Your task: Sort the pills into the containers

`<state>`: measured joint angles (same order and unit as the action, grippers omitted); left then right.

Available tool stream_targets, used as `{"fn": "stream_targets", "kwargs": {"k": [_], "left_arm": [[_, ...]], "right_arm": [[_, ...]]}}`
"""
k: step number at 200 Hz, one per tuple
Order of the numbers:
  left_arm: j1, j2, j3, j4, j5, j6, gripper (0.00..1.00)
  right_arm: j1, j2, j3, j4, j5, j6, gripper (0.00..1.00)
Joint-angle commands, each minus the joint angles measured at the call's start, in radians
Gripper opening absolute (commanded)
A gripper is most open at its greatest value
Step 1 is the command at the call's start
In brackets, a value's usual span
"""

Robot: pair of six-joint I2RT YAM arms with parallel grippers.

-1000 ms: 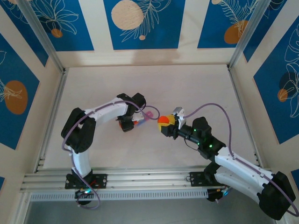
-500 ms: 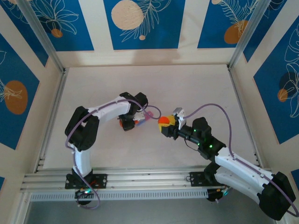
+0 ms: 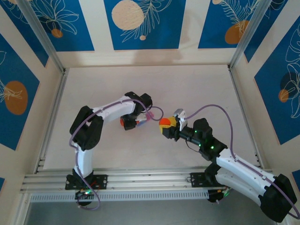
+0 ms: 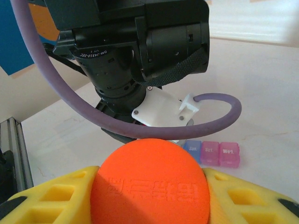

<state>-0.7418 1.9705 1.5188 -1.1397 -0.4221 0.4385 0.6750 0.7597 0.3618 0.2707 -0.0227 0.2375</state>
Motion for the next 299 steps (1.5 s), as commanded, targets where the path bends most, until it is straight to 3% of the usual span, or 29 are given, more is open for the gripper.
{"fn": "stream_targets", "kwargs": {"k": [1, 201, 299], "left_arm": [[-0.031, 0.038, 0.037, -0.069, -0.026, 0.032, 0.0], [-0.103, 0.208, 0.097, -0.154, -0.232, 0.091, 0.0], [-0.092, 0.143, 0.093, -0.088, -0.134, 0.004, 0.0]], "right_arm": [[0.008, -0.029, -0.004, 0.039, 0.004, 0.009, 0.0], [0.009, -0.043, -0.01, 0.045, 0.0, 0.019, 0.0], [0.009, -0.028, -0.012, 0.053, -0.003, 0.019, 0.0]]}}
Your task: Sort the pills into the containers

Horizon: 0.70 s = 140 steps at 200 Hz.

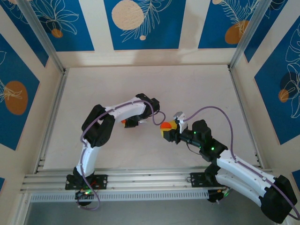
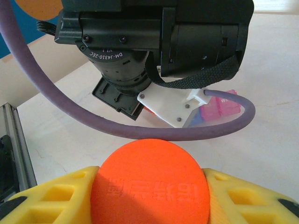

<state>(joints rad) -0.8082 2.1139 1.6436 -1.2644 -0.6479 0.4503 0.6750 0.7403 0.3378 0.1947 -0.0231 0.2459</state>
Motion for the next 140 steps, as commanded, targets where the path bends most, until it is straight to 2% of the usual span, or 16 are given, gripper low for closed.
{"fn": "stream_targets", "kwargs": {"k": [1, 140], "left_arm": [[-0.026, -0.002, -0.033, 0.037, 0.093, -0.008, 0.0], [0.002, -0.128, -0.153, 0.174, 0.145, -0.02, 0.0]], "right_arm": [[0.009, -0.008, 0.012, 0.129, -0.003, 0.01, 0.0], [0.014, 0.043, 0.017, 0.136, 0.011, -0.001, 0.0]]}}
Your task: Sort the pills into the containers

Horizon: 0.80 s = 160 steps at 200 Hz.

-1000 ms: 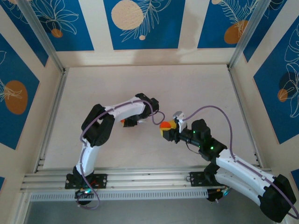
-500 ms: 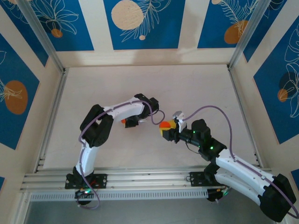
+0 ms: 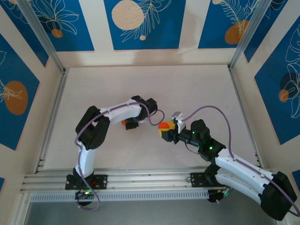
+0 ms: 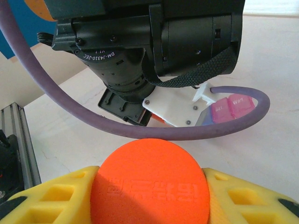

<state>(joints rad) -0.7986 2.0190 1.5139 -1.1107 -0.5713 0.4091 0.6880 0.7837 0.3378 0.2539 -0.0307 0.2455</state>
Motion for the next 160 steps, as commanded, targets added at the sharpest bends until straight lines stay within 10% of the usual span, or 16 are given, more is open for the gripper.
{"fn": "stream_targets", "kwargs": {"k": [1, 160], "left_arm": [[-0.008, -0.033, -0.024, 0.021, 0.068, 0.022, 0.0], [0.02, -0.125, -0.164, 0.212, 0.109, -0.009, 0.0]], "right_arm": [[0.002, -0.001, 0.017, 0.077, 0.018, -0.001, 0.0], [-0.023, 0.036, 0.029, 0.057, 0.02, 0.009, 0.0]]}}
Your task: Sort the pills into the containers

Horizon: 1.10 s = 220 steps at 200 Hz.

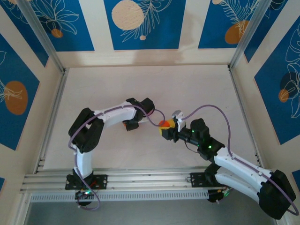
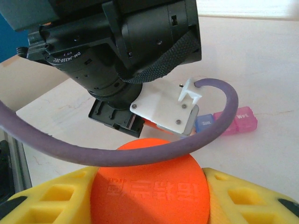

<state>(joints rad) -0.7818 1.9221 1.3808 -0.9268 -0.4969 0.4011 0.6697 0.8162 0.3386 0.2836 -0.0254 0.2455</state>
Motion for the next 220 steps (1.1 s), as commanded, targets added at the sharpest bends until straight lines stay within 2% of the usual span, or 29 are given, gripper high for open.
{"fn": "stream_targets", "kwargs": {"k": [1, 174, 220], "left_arm": [[0.004, -0.029, -0.033, 0.029, 0.034, -0.001, 0.0], [0.019, -0.139, -0.131, 0.168, 0.053, -0.044, 0.0], [0.02, -0.236, -0.196, 0.256, 0.083, -0.1, 0.0]], "right_arm": [[-0.005, 0.004, 0.028, 0.027, 0.015, 0.008, 0.0], [-0.017, 0.044, 0.037, 0.028, -0.001, 0.013, 0.0], [-0.028, 0.06, 0.06, 0.01, -0.014, 0.022, 0.0]]}}
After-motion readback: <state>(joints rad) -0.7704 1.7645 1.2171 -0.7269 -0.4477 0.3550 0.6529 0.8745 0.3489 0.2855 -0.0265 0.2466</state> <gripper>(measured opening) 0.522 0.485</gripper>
